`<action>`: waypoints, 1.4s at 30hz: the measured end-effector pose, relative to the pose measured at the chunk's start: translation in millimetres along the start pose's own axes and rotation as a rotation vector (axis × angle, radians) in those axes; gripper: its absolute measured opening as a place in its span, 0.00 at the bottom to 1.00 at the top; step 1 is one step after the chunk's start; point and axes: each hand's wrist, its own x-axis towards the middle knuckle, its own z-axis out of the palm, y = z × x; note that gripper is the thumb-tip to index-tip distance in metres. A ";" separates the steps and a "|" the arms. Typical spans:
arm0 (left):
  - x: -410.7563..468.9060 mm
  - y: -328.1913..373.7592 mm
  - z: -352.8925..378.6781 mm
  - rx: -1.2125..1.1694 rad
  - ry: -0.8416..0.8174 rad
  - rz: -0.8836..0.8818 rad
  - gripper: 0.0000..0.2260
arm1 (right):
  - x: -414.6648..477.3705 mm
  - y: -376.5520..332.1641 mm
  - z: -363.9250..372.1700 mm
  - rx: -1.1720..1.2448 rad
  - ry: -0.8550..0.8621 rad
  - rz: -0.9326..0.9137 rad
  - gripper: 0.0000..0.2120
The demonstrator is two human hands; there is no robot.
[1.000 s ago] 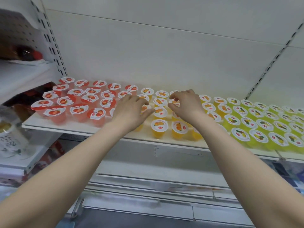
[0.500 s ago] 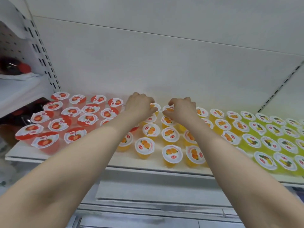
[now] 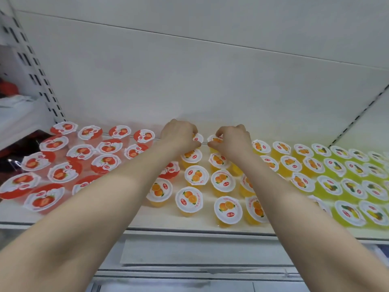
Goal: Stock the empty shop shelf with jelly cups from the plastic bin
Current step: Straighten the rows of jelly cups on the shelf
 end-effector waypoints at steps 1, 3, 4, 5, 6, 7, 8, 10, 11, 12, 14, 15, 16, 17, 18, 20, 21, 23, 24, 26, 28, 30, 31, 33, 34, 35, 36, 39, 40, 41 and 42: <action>-0.1 -0.5 0.8 -0.009 0.000 -0.002 0.19 | 0.3 0.2 0.7 0.009 0.003 0.006 0.21; -0.8 -0.8 1.8 -0.024 -0.004 0.001 0.20 | 0.6 2.9 1.9 0.006 -0.012 0.003 0.21; -1.7 -1.6 1.4 -0.041 -0.007 -0.001 0.20 | -0.1 5.5 1.3 0.006 -0.017 -0.002 0.21; -3.0 -3.2 -0.1 -0.063 -0.005 -0.005 0.21 | -1.0 9.2 -0.3 0.018 -0.012 -0.002 0.21; -5.0 -5.4 -2.4 -0.081 0.004 -0.008 0.21 | -3.3 12.9 -3.5 0.039 0.006 -0.003 0.21; -7.8 -8.2 -5.4 -0.086 0.022 -0.005 0.21 | -6.5 16.6 -7.1 0.059 0.026 -0.004 0.19; -12.1 -10.5 -8.7 -0.076 0.042 0.006 0.20 | -10.4 19.6 -11.1 0.064 0.035 -0.009 0.18; -23.8 -13.2 -14.4 -0.017 0.053 0.039 0.20 | -20.8 21.3 -17.5 0.025 -0.026 -0.018 0.17; -30.5 -13.4 -16.1 0.029 0.039 0.057 0.21 | -26.5 19.5 -19.0 -0.008 -0.081 -0.024 0.18; -37.3 -12.9 -16.7 0.081 0.019 0.076 0.22 | -31.9 16.6 -18.9 -0.035 -0.131 -0.032 0.20; -47.9 -11.2 -15.1 0.168 -0.009 0.111 0.24 | -39.2 10.5 -16.7 -0.053 -0.168 -0.050 0.23; -51.6 -10.2 -14.9 0.192 -0.016 0.120 0.24 | -40.9 8.1 -15.8 -0.053 -0.159 -0.054 0.24; -54.0 -9.4 -15.0 0.202 -0.019 0.122 0.25 | -42.3 6.0 -15.7 -0.057 -0.146 -0.058 0.24; -55.3 -9.0 -15.7 0.205 -0.020 0.125 0.24 | -42.9 4.6 -15.7 -0.064 -0.139 -0.059 0.24; -56.4 -8.1 -16.3 0.207 -0.023 0.129 0.24 | -43.3 3.5 -16.1 -0.073 -0.142 -0.060 0.25; -57.9 -6.9 -16.9 0.204 -0.039 0.135 0.22 | -44.1 2.3 -17.2 -0.100 -0.161 -0.061 0.26; -58.0 -6.9 -16.7 0.194 -0.053 0.138 0.21 | -44.3 2.1 -17.3 -0.116 -0.164 -0.063 0.26; -57.9 -7.1 -15.8 0.158 -0.081 0.151 0.19 | -45.1 1.3 -17.0 -0.120 -0.150 -0.061 0.24; -58.1 -7.0 -15.1 0.144 -0.090 0.160 0.18 | -45.8 0.3 -16.8 -0.109 -0.137 -0.058 0.23; -59.0 -6.8 -14.0 0.129 -0.096 0.171 0.17 | -47.3 -1.9 -16.3 -0.079 -0.114 -0.047 0.22; -60.8 -7.6 -13.5 0.115 -0.097 0.166 0.16 | -49.3 -1.9 -14.8 -0.054 -0.102 -0.045 0.23; -65.4 -8.2 -14.4 0.088 -0.066 0.164 0.15 | -52.7 2.1 -14.1 -0.020 -0.087 -0.040 0.25; -69.0 -8.0 -15.7 0.071 -0.040 0.171 0.15 | -55.2 5.6 -14.4 0.005 -0.067 -0.036 0.25; -78.5 -4.8 -20.0 0.042 0.005 0.204 0.14 | -62.1 13.4 -17.8 0.058 -0.013 -0.046 0.22; -83.8 -1.7 -22.1 0.038 0.011 0.226 0.15 | -66.7 16.9 -20.4 0.085 0.001 -0.057 0.20; -88.9 1.8 -23.5 0.047 0.005 0.244 0.16 | -71.1 19.7 -23.3 0.108 -0.002 -0.071 0.18; -93.2 5.5 -24.2 0.071 -0.007 0.257 0.18 | -75.5 21.4 -26.2 0.118 -0.022 -0.082 0.17; -100.9 15.4 -23.4 0.152 -0.071 0.235 0.23 | -89.2 18.3 -33.4 0.055 -0.136 -0.086 0.21; -102.4 18.2 -23.0 0.167 -0.088 0.216 0.24 | -93.1 15.9 -34.5 0.030 -0.164 -0.088 0.23; -103.9 21.1 -23.0 0.181 -0.093 0.201 0.25 | -96.3 13.7 -35.5 0.009 -0.180 -0.092 0.25; -105.2 23.9 -23.4 0.196 -0.090 0.190 0.25 | -98.7 11.5 -36.0 -0.010 -0.190 -0.096 0.27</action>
